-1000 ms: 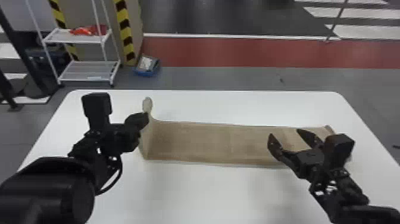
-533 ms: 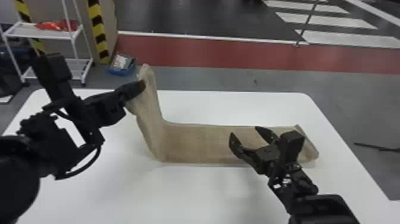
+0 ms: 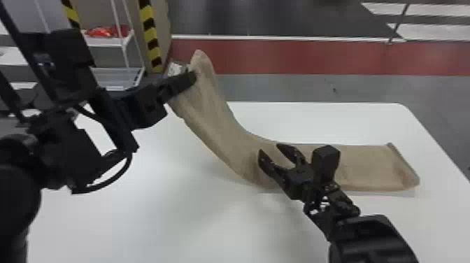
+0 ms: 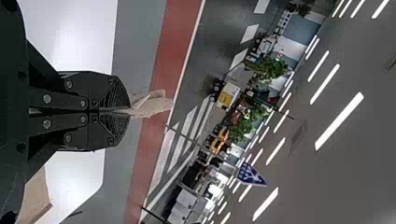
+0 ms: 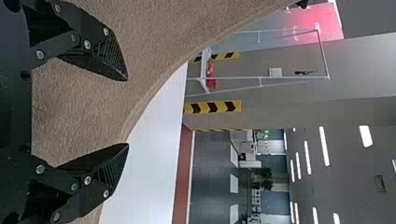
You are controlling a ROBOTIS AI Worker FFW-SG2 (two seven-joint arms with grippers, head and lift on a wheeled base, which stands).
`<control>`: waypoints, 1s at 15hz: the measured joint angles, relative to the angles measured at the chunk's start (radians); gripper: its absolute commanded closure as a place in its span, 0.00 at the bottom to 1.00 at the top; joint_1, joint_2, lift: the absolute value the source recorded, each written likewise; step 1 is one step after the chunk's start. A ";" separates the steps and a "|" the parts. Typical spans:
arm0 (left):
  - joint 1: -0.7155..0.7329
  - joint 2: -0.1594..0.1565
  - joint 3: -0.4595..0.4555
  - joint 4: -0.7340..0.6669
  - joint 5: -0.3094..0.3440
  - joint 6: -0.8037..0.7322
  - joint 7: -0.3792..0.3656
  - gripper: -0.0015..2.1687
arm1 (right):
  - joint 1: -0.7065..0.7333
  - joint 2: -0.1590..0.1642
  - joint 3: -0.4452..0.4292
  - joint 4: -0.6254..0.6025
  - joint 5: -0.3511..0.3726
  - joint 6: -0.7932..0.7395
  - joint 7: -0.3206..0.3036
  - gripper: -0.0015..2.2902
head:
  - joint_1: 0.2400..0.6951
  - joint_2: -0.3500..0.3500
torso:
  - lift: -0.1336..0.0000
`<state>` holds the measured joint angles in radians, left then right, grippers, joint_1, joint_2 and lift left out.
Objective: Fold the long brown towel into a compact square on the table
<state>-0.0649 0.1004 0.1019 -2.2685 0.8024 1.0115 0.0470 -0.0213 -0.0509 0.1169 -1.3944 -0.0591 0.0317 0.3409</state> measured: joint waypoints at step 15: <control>-0.009 0.021 -0.075 0.002 -0.037 -0.013 0.079 0.79 | 0.010 -0.014 -0.090 -0.047 -0.178 0.128 0.149 0.46 | 1.00 0.48 | 0.13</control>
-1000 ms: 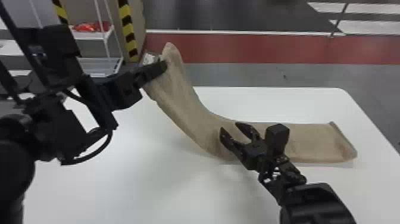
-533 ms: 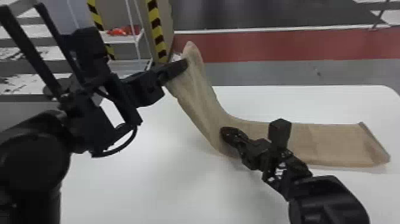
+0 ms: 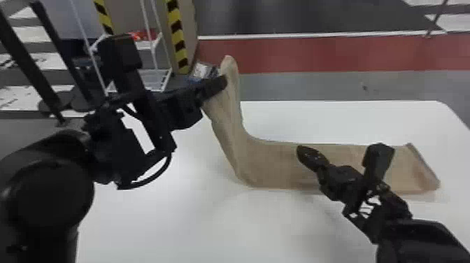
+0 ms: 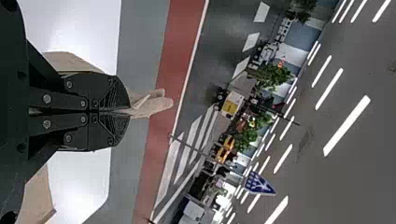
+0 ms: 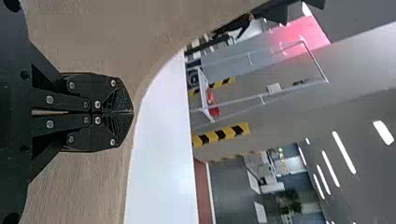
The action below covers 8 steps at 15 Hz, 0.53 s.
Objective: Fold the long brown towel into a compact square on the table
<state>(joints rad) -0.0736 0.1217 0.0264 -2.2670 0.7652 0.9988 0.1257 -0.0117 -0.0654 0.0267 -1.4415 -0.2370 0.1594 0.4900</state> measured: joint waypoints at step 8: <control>0.000 -0.099 -0.443 0.096 -0.407 -0.206 0.155 0.79 | 0.192 -0.018 -0.338 -0.245 0.021 -0.073 -0.148 0.03 | 0.94 0.01 | 0.13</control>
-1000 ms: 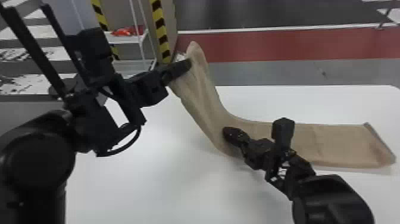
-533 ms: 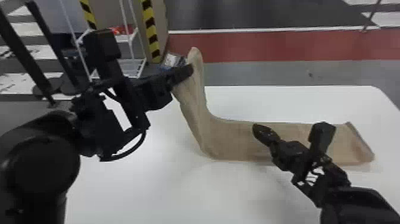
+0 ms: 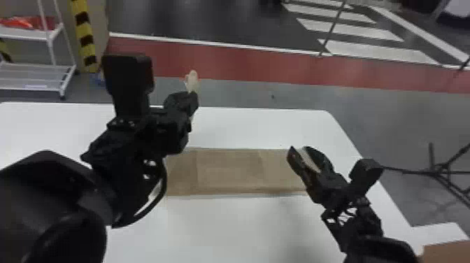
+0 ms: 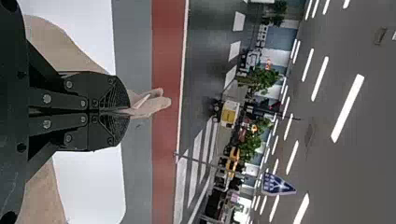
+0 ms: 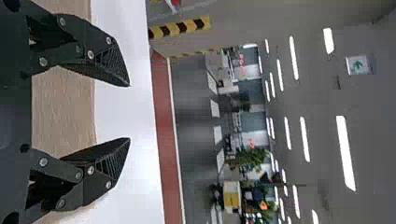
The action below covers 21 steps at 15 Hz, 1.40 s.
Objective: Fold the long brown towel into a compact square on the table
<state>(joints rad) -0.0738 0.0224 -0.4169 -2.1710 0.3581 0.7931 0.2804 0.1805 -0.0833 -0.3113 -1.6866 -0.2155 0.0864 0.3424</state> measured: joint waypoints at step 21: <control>-0.183 -0.018 -0.217 0.697 0.195 -0.470 -0.150 0.02 | 0.067 -0.012 -0.079 0.000 -0.155 -0.112 -0.049 0.04 | 1.00 0.00 | 0.13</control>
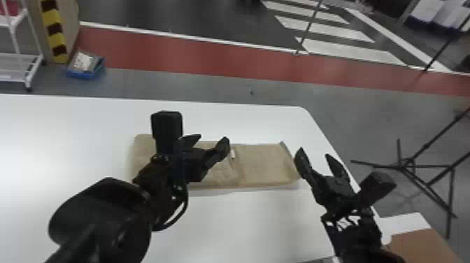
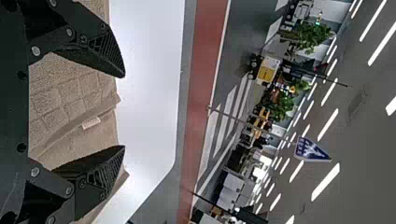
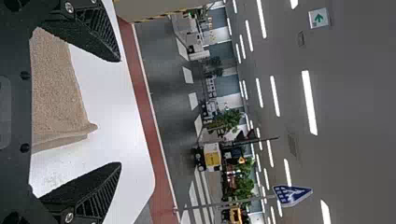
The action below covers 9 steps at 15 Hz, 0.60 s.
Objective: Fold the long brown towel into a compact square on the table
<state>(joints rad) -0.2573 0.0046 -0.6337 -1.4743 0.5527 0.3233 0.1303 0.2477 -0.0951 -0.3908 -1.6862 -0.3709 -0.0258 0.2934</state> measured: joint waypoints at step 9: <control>0.245 0.026 0.209 -0.239 -0.414 -0.147 0.083 0.02 | -0.168 -0.030 0.231 0.020 0.178 0.390 0.027 0.15 | 1.00 0.12 | 0.13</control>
<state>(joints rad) -0.0122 0.0309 -0.4243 -1.7135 0.1390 0.1761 0.2135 0.0799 -0.1254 -0.1598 -1.6658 -0.1928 0.3637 0.3203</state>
